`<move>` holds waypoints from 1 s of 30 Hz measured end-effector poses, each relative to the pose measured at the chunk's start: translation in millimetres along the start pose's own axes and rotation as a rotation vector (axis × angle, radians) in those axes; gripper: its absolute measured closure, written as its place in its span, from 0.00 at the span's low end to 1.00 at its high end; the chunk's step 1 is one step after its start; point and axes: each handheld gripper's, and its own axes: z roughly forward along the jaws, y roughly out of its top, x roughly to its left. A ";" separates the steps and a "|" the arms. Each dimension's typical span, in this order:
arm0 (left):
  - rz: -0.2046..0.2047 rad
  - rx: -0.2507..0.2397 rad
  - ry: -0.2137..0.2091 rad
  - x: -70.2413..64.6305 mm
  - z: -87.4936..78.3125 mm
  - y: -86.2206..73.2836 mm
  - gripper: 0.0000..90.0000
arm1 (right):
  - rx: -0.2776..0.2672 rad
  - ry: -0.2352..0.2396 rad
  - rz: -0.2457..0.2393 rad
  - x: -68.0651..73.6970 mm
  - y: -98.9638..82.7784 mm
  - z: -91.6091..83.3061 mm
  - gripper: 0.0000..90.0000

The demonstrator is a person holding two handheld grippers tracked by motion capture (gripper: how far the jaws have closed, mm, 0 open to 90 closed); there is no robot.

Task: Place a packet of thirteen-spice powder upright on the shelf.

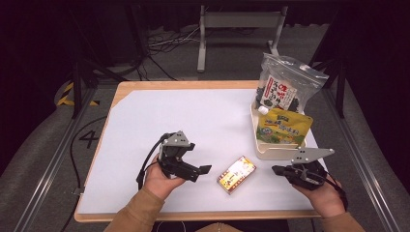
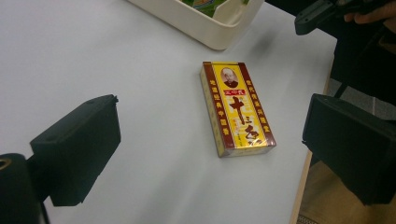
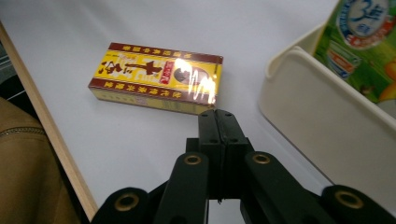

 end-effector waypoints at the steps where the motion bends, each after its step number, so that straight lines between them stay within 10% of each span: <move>1: 0.004 0.000 0.000 -0.5 0.8 0.7 0.05 | -0.003 -0.007 0.008 -2.0 -1.3 -1.7 1.00; 15: 0.008 0.079 0.017 -18.2 30.5 6.6 0.04 | -0.020 -0.049 0.056 -18.0 -10.0 -12.9 1.00; 21: 0.012 0.097 -0.037 -22.8 48.9 4.0 0.00 | -0.030 -0.062 0.060 -21.6 -10.6 -16.8 1.00; 30: 0.067 0.192 0.033 -33.0 79.8 0.5 0.01 | -0.037 -0.072 0.066 -24.9 -10.8 -18.8 1.00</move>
